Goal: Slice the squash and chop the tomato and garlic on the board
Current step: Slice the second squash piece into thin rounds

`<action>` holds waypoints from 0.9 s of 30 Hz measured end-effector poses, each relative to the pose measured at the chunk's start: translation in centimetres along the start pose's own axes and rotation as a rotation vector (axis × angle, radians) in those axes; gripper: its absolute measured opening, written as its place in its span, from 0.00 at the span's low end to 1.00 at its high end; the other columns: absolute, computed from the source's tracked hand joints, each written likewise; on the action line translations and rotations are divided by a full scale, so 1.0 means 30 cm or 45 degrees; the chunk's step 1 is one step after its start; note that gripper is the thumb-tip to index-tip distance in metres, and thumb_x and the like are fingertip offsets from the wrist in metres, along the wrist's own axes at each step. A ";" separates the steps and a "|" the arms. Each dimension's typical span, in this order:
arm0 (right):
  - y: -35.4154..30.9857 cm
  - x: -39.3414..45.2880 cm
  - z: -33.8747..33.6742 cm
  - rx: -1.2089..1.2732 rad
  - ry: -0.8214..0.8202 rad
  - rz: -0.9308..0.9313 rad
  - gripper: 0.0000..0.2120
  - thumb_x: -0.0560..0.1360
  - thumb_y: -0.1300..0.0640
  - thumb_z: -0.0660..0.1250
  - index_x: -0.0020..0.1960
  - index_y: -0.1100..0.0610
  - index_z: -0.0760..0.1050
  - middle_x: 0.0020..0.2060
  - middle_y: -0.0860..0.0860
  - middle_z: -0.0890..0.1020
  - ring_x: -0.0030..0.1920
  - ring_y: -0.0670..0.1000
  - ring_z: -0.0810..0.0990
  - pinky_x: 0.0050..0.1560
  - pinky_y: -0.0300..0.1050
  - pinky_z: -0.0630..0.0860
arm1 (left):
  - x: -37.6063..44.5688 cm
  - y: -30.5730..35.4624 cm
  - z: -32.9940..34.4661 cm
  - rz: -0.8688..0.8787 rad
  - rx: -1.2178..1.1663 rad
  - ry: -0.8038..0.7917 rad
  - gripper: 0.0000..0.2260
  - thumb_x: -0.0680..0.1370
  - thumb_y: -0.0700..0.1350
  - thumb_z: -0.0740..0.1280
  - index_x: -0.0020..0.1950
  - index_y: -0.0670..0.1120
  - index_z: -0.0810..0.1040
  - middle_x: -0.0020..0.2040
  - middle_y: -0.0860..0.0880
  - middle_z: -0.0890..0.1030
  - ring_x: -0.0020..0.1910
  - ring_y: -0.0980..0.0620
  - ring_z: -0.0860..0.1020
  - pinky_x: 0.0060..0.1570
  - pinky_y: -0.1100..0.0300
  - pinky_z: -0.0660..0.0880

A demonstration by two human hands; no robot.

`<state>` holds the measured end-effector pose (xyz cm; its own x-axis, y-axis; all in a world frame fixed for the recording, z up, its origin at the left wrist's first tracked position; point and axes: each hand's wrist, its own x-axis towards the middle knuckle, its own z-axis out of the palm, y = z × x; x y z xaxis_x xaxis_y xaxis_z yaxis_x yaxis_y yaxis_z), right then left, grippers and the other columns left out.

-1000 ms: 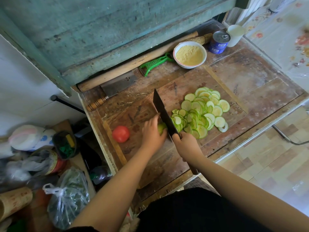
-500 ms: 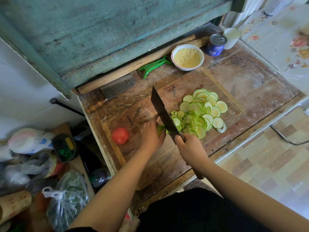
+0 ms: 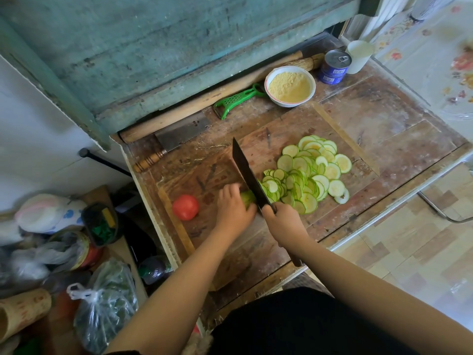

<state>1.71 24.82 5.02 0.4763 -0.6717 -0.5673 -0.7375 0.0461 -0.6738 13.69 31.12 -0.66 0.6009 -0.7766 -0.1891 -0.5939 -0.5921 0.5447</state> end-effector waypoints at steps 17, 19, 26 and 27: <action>0.011 -0.064 -0.052 -0.003 0.013 -0.046 0.15 0.76 0.51 0.57 0.39 0.63 0.70 0.27 0.53 0.68 0.28 0.53 0.67 0.31 0.47 0.69 | -0.015 -0.009 -0.008 0.017 -0.273 -0.012 0.14 0.74 0.40 0.69 0.56 0.37 0.71 0.56 0.40 0.68 0.58 0.43 0.67 0.51 0.64 0.60; 0.011 -0.060 -0.054 -0.005 0.006 -0.037 0.17 0.76 0.52 0.57 0.42 0.66 0.71 0.27 0.54 0.68 0.28 0.53 0.67 0.31 0.47 0.69 | -0.014 -0.010 -0.007 0.024 -0.269 -0.021 0.15 0.74 0.40 0.69 0.57 0.36 0.71 0.56 0.40 0.68 0.58 0.43 0.67 0.51 0.64 0.60; 0.003 -0.041 -0.031 -0.052 0.015 -0.040 0.15 0.77 0.53 0.57 0.35 0.59 0.63 0.27 0.52 0.66 0.27 0.52 0.66 0.31 0.48 0.71 | 0.000 -0.013 -0.008 0.039 -0.260 -0.028 0.15 0.74 0.41 0.69 0.57 0.36 0.70 0.57 0.40 0.68 0.59 0.44 0.66 0.50 0.65 0.59; -0.001 -0.034 -0.026 -0.059 0.015 -0.034 0.15 0.77 0.52 0.57 0.35 0.58 0.63 0.28 0.52 0.67 0.27 0.52 0.67 0.31 0.48 0.71 | 0.000 -0.013 -0.008 0.040 -0.258 -0.027 0.15 0.74 0.41 0.69 0.57 0.37 0.70 0.57 0.40 0.68 0.59 0.44 0.66 0.51 0.65 0.58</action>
<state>0.87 24.92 5.97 0.4904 -0.6810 -0.5438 -0.7462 -0.0058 -0.6657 14.06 31.40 -0.68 0.5708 -0.7999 -0.1854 -0.4914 -0.5137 0.7033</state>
